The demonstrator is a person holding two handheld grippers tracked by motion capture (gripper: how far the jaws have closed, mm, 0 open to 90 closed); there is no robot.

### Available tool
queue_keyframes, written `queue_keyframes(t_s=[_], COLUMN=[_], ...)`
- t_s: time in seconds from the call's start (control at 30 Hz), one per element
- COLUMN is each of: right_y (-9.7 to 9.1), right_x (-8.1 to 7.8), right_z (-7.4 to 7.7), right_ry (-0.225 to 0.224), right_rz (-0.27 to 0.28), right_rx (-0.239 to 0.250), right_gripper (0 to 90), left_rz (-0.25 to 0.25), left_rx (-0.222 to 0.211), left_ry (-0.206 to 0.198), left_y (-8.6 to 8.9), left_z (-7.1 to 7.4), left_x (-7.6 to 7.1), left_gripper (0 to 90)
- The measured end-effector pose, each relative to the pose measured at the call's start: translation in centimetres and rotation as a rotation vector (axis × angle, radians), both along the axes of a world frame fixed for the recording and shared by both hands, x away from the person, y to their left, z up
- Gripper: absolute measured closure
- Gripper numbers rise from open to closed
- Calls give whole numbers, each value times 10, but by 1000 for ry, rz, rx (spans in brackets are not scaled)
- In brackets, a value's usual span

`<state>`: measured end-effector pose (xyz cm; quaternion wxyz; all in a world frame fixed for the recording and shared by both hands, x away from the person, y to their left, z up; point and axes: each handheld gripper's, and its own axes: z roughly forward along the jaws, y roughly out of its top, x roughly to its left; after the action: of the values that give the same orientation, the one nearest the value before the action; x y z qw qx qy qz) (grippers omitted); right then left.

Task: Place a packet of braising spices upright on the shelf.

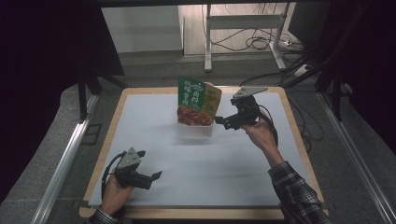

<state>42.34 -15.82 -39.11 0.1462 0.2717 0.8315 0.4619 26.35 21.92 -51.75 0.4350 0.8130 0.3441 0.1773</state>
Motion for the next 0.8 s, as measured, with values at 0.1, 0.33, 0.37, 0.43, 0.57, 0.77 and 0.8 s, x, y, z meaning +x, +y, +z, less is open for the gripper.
queue_keyframes(t_s=[0.1, 0.33, 0.37, 0.43, 0.57, 0.77, 0.8], right_y=[-3, -13, -14, -16, -20, -26, -27], right_x=[-3, -12, -14, -17, -24, -33, -35], right_z=[-1, 0, 0, 0, -3, -9, -10], right_ry=[-6, -14, -16, -21, -23, -20, -21], right_rz=[-2, -13, -13, -14, -20, -34, -36], right_rx=[-5, -1, -7, -13, -25, -19, -18], right_gripper=[0, 0, 0, 0, 0, 0, 0], left_rz=[-1, -2, -2, -1, -2, -5, -5], left_rx=[-1, 2, 1, 2, 4, 6, 7], left_ry=[2, 2, 3, 3, 4, 8, 8], left_y=[0, 0, 0, 0, 0, -1, -1], left_z=[0, 0, 0, 0, 0, -1, -1], left_x=[0, 0, 0, 0, 0, 0, 0], left_gripper=[0, 0, 0, 0, 0, 0, 0])
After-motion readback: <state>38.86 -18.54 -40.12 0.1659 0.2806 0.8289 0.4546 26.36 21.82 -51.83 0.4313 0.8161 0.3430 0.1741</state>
